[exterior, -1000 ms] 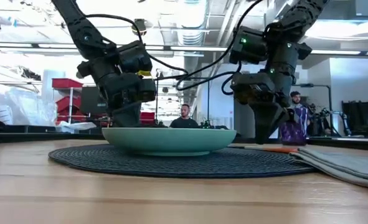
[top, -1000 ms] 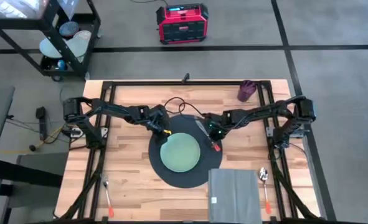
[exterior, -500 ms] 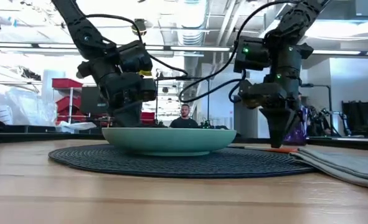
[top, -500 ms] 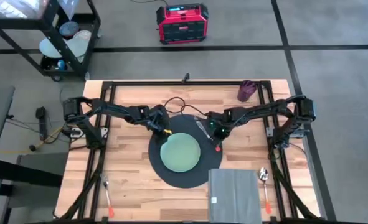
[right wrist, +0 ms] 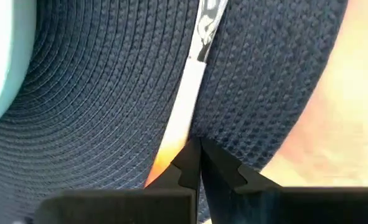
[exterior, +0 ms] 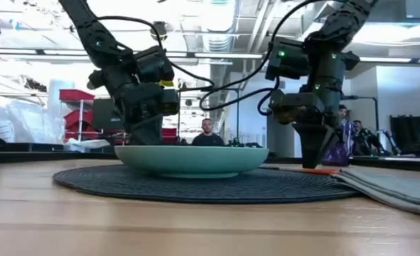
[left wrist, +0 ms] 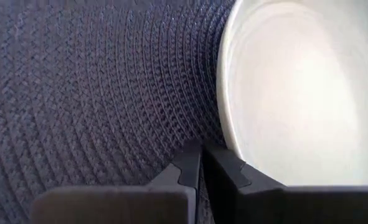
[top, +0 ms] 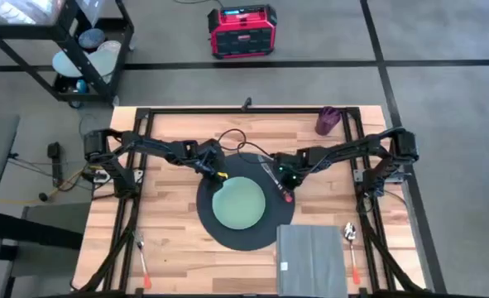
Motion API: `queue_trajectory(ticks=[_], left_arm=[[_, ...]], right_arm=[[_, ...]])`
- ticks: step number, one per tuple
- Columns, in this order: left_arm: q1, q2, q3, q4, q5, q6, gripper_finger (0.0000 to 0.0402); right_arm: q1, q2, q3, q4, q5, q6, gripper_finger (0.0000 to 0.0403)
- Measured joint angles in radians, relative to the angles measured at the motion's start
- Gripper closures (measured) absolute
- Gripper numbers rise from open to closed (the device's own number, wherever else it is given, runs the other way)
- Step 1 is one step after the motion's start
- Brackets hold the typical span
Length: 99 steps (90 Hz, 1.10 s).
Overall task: Set table place
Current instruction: Put the orange knife on the blue placemat to the right of the green plate
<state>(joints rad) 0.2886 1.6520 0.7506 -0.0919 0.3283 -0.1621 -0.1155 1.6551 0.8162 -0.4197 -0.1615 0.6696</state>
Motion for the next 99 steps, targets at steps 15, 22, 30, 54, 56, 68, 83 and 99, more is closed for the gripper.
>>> queue_trajectory(ticks=[15,22,30,54,56,68,83,99], left_arm=[[0.000,0.000,0.000,0.001,0.000,0.000,0.0401],[0.000,0.000,0.000,0.001,0.000,0.000,0.0402],[0.000,0.000,0.000,0.007,0.000,-0.003,0.0402],[0.000,0.000,0.000,0.071,-0.003,-0.064,0.0402],[0.000,0.000,0.000,0.077,-0.008,-0.070,0.0401],[0.000,0.000,0.000,0.100,-0.020,-0.097,0.0402],[0.000,0.000,0.000,0.098,-0.022,-0.109,0.0401],[-0.002,0.011,-0.001,-0.049,-0.027,-0.087,0.0401]], right_arm=[[0.044,0.000,-0.021,0.061,-0.028,0.058,0.0403],[0.061,0.001,-0.022,0.074,-0.028,0.069,0.0403],[0.072,0.001,-0.022,0.072,-0.028,0.080,0.0403],[0.076,0.002,-0.022,0.093,-0.070,0.057,0.0403],[0.076,0.003,-0.020,0.093,-0.074,0.050,0.0403],[0.076,0.003,-0.015,0.085,-0.088,0.020,0.0403],[0.060,0.003,-0.015,0.060,-0.134,-0.013,0.0403],[0.047,0.003,-0.014,0.046,-0.139,-0.024,0.0403]])
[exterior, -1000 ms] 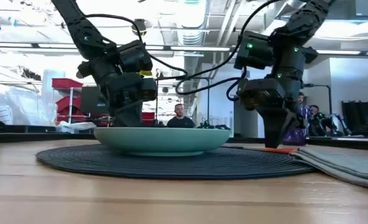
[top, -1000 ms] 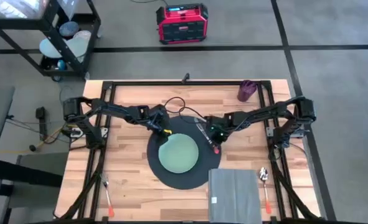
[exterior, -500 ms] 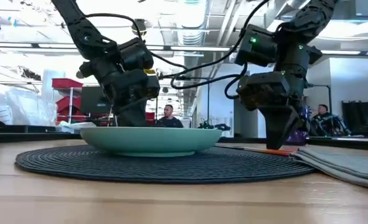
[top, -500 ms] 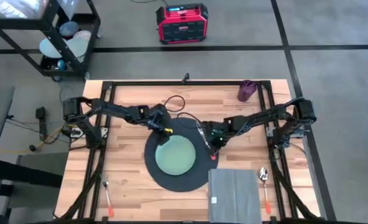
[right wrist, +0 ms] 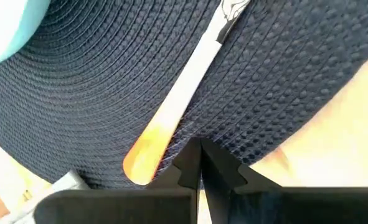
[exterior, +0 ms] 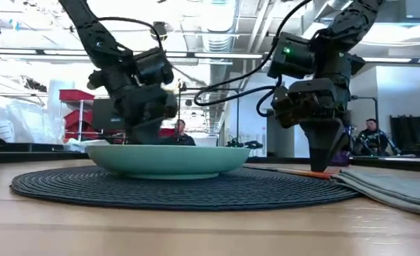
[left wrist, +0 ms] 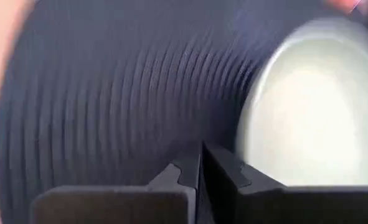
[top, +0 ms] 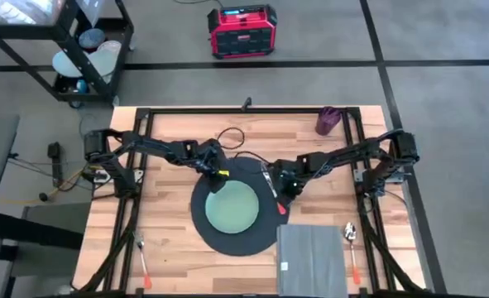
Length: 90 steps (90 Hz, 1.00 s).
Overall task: Set table place
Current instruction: Put the orange knife on the blue placemat to the right of the green plate
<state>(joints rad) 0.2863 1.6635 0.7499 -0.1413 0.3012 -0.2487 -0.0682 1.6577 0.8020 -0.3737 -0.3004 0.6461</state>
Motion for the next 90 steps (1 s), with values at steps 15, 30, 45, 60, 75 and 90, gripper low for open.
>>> queue_trajectory(ticks=[15,30,45,60,75,90], left_arm=[[0.005,0.004,0.003,-0.018,-0.033,0.028,0.0401],[0.014,0.003,0.005,-0.027,-0.095,0.082,0.0401],[0.016,0.003,0.004,-0.035,-0.098,0.081,0.0401],[0.007,0.004,0.003,-0.025,-0.105,0.058,0.0401],[0.000,0.005,0.003,-0.024,-0.109,0.052,0.0401],[0.000,0.006,0.003,-0.024,-0.108,0.050,0.0401]], right_arm=[[0.000,0.000,0.000,0.000,-0.001,-0.011,0.0403],[0.000,0.000,0.001,0.000,-0.004,-0.011,0.0403],[0.000,0.000,0.001,-0.001,-0.013,-0.015,0.0403],[0.000,-0.001,0.012,-0.019,-0.016,-0.027,0.0403],[0.000,-0.002,0.062,-0.063,-0.016,-0.077,0.0403],[-0.006,-0.002,0.066,-0.064,-0.014,-0.079,0.0403]])
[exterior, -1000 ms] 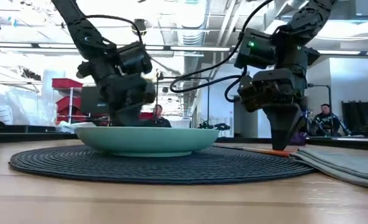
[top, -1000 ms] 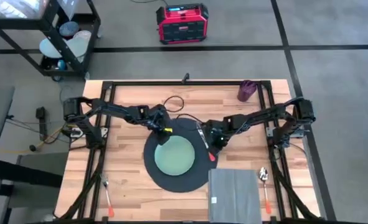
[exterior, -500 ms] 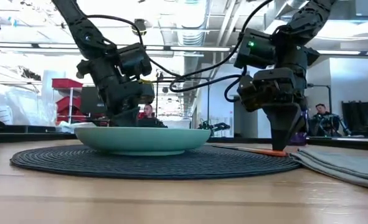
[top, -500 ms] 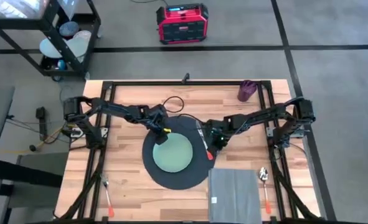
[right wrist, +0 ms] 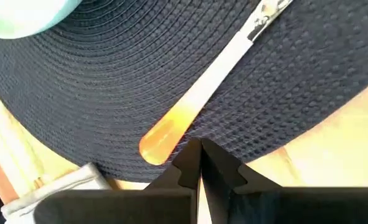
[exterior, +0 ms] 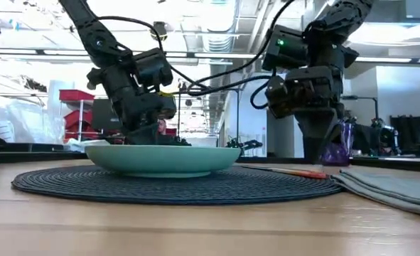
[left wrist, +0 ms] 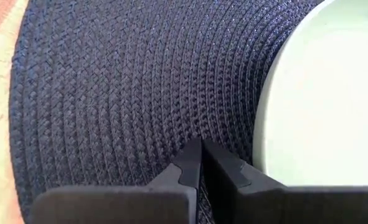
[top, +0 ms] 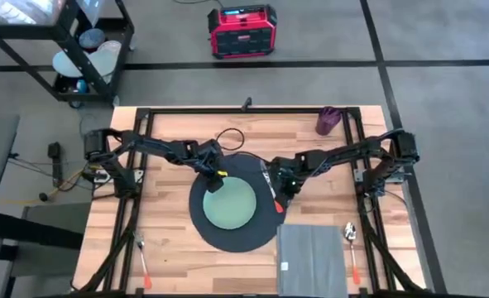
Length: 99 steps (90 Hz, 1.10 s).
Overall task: Set table place
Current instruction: Put the orange knife on the blue placemat to the right of the green plate
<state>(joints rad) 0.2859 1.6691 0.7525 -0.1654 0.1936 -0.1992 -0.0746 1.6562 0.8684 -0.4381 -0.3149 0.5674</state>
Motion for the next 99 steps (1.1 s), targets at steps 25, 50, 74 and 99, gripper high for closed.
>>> queue_trajectory(ticks=[25,50,74,99], left_arm=[[0.000,0.000,-0.001,0.004,0.005,-0.028,0.0401],[0.000,0.001,-0.001,0.005,0.006,-0.034,0.0401],[-0.001,0.001,-0.002,0.014,0.006,-0.039,0.0401],[-0.001,0.002,-0.002,0.029,0.006,-0.052,0.0401]], right_arm=[[0.000,0.000,-0.013,0.062,0.026,0.019,0.0403],[0.003,0.001,-0.043,0.076,0.027,0.052,0.0403],[0.003,0.001,-0.043,0.091,0.027,0.052,0.0403],[0.002,0.001,-0.043,0.097,0.027,0.053,0.0403]])
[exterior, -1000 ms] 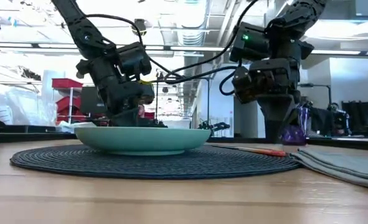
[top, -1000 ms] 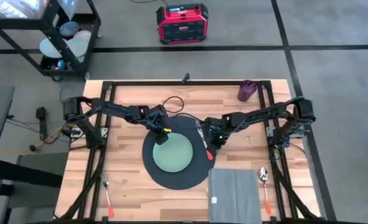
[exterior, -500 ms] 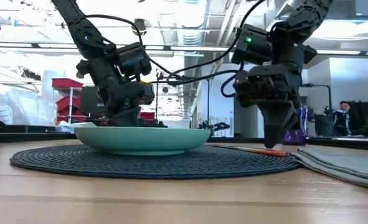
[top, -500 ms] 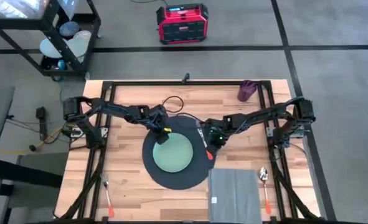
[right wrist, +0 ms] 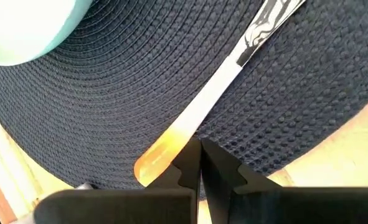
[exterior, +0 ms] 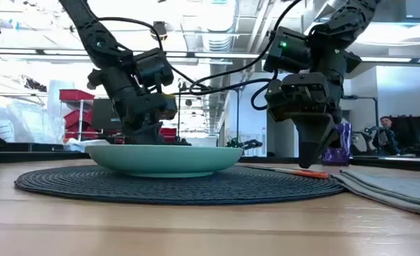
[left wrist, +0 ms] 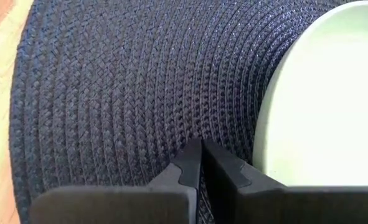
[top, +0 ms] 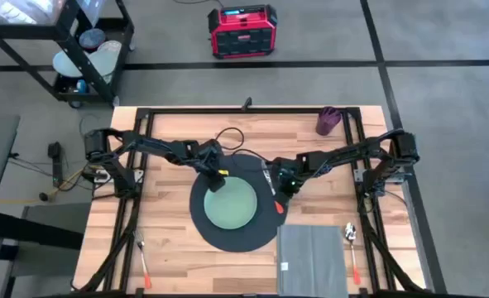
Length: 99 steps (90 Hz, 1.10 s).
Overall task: Set table place
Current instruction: Put the orange knife on the blue placemat to the right of the green plate
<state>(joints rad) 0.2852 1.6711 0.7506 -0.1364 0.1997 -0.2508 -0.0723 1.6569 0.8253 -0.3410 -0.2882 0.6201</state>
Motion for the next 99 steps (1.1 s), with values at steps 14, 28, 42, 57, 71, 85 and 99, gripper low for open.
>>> queue_trajectory(ticks=[14,28,42,57,71,85,99], left_arm=[[0.000,0.000,0.000,0.000,0.000,0.000,0.0401],[0.000,0.000,0.000,0.000,0.001,0.000,0.0401],[0.000,0.000,0.000,0.001,0.002,-0.005,0.0401],[0.000,0.000,-0.001,0.024,-0.001,-0.019,0.0401],[-0.003,0.001,-0.001,0.032,-0.003,-0.031,0.0401],[-0.005,0.001,-0.001,0.035,-0.003,-0.031,0.0401],[-0.005,0.001,-0.001,0.041,0.005,-0.026,0.0401]], right_arm=[[0.000,0.044,0.002,0.010,-0.003,0.018,0.0403],[0.003,0.101,0.007,0.060,-0.077,0.036,0.0403],[0.010,0.110,0.038,0.063,-0.084,0.037,0.0403],[0.006,0.112,0.061,0.053,-0.069,0.025,0.0403],[0.005,0.112,0.062,0.063,-0.065,0.026,0.0403],[0.004,0.112,0.063,0.065,-0.069,0.026,0.0403],[0.004,0.095,0.089,0.032,-0.067,0.021,0.0403]])
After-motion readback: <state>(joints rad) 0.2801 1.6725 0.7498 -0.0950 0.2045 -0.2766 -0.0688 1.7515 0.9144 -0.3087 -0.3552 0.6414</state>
